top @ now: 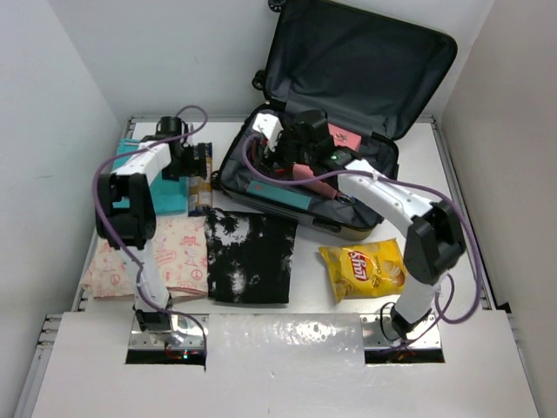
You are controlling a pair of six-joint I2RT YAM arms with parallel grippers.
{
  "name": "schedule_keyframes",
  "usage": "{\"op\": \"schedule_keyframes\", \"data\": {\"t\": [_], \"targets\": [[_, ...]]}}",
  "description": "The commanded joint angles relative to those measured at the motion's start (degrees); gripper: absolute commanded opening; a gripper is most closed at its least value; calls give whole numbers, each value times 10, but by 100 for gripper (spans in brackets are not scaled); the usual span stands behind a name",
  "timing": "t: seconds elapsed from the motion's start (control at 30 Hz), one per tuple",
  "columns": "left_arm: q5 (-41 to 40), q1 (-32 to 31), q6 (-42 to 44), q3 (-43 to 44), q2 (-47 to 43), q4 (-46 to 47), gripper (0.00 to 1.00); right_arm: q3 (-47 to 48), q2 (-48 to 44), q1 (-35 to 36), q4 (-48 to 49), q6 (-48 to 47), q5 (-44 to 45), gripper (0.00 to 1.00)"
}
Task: Pack the luggage
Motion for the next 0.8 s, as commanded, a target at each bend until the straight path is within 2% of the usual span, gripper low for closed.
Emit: {"op": "schedule_keyframes", "data": {"t": [0.0, 0.17, 0.33, 0.53, 0.7, 0.77], "targets": [[-60, -5, -26, 16, 17, 29, 84, -49, -68, 3, 51, 27, -28, 93], [-21, -4, -15, 34, 52, 77, 81, -147, -136, 3, 83, 60, -30, 93], [15, -19, -16, 37, 79, 104, 79, -206, -186, 3, 90, 78, -3, 93], [-8, -25, -35, 77, 81, 141, 80, -213, -202, 3, 57, 80, 10, 93], [-32, -28, -42, 178, 177, 91, 80, -221, -215, 3, 37, 92, 17, 93], [-83, -31, -46, 209, 200, 71, 82, -224, -219, 3, 31, 100, 16, 93]]}}
